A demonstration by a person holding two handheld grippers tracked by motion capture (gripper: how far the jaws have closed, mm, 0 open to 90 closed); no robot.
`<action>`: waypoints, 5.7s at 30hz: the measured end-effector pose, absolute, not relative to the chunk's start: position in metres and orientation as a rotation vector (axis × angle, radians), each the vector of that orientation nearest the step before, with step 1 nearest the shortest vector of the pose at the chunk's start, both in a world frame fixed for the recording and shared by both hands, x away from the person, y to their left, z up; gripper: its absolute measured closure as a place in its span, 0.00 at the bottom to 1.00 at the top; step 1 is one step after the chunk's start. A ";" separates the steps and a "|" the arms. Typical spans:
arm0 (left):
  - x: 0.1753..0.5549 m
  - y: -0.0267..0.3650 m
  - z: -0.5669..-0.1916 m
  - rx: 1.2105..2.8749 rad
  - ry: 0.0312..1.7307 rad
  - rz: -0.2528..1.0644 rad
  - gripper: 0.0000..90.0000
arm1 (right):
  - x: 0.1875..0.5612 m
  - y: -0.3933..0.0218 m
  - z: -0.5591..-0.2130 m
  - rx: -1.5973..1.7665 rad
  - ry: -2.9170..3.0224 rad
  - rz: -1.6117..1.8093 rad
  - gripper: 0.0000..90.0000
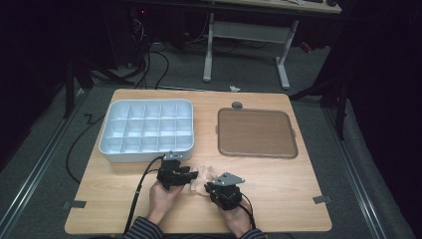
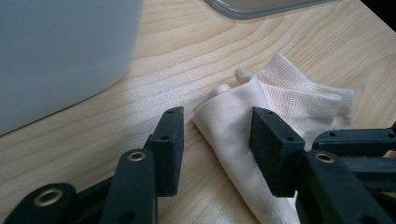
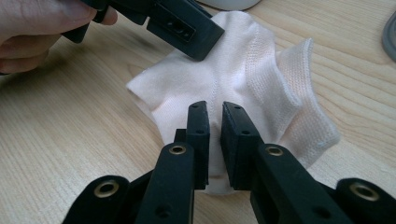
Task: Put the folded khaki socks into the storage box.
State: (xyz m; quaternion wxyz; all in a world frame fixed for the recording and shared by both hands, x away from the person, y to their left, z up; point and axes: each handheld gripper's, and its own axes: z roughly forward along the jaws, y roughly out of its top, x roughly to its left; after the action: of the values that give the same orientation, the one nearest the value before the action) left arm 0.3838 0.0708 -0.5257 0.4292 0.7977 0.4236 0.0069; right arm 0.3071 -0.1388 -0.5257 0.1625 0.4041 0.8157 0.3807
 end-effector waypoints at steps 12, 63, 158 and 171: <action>0.384 0.068 -0.531 2.008 1.031 -0.022 0.77 | 0.304 -0.138 -0.528 1.130 2.321 1.066 0.91; 0.367 0.078 -0.516 2.004 0.921 -0.056 0.95 | 0.329 -0.132 -0.520 1.203 2.335 1.053 0.97; 0.382 0.055 -0.491 2.011 0.796 -0.028 0.97 | 0.346 -0.134 -0.528 1.189 2.418 1.114 0.86; 0.384 0.048 -0.499 2.046 0.795 -0.021 0.97 | 0.338 -0.142 -0.523 1.185 2.378 1.110 0.71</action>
State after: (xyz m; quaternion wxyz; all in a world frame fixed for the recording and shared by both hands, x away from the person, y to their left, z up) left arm 0.3837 0.0483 -0.4989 0.4558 0.8296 0.3224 -0.0085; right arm 0.3379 -0.1418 -0.5233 0.1306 0.4080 0.8188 0.3821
